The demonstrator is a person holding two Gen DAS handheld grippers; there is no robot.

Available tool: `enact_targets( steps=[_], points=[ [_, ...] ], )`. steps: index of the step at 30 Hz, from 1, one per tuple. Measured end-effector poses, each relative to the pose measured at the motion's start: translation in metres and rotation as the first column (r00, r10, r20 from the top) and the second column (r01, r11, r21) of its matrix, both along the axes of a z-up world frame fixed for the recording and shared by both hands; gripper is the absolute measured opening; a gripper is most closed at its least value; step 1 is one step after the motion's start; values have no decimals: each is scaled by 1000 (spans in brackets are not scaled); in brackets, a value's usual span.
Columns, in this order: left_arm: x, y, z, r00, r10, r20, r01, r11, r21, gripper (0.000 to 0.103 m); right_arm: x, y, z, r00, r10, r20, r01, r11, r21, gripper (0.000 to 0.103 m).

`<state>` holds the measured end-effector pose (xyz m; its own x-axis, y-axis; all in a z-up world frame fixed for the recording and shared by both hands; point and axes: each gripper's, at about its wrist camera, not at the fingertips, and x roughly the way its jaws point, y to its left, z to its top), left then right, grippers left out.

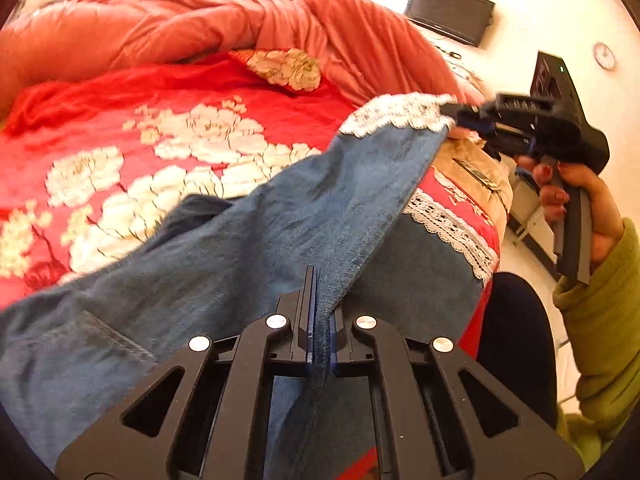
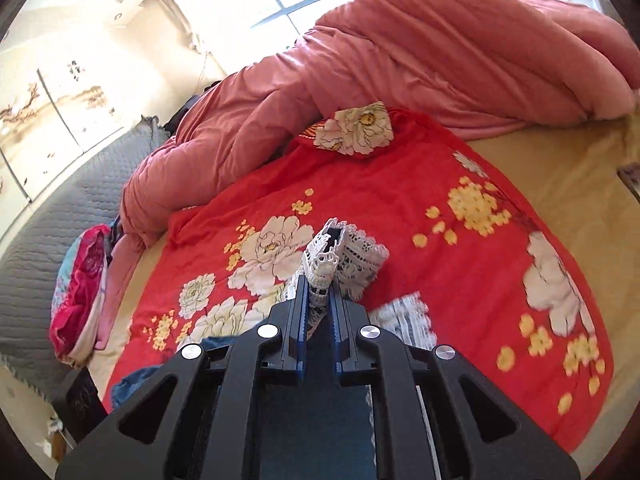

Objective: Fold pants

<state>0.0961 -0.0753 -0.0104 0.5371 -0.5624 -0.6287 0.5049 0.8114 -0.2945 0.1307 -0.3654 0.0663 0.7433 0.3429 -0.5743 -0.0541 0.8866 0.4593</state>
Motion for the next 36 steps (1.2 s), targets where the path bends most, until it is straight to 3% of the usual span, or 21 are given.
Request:
enact_targets(
  steps=[7, 13, 31, 34, 36],
  points=[
    [-20, 7, 14, 997, -66, 27, 66, 998, 6, 0, -64, -15, -24, 998, -46, -52, 48, 998, 43, 9],
    [-39, -6, 13, 991, -127, 49, 125, 991, 52, 0, -95, -26, -46, 990, -83, -113, 91, 993, 69, 9],
    [-62, -22, -29, 982, -183, -36, 186, 967, 171, 2, -114, -40, -88, 966, -105, -236, 128, 988, 86, 9],
    [-59, -24, -36, 982, -180, -52, 186, 966, 182, 3, -113, -42, -92, 959, -120, -258, 140, 988, 61, 14],
    [-60, -24, -35, 982, -181, -45, 186, 964, 188, 3, -117, -46, -89, 952, -147, -268, 163, 986, 37, 26]
  ],
)
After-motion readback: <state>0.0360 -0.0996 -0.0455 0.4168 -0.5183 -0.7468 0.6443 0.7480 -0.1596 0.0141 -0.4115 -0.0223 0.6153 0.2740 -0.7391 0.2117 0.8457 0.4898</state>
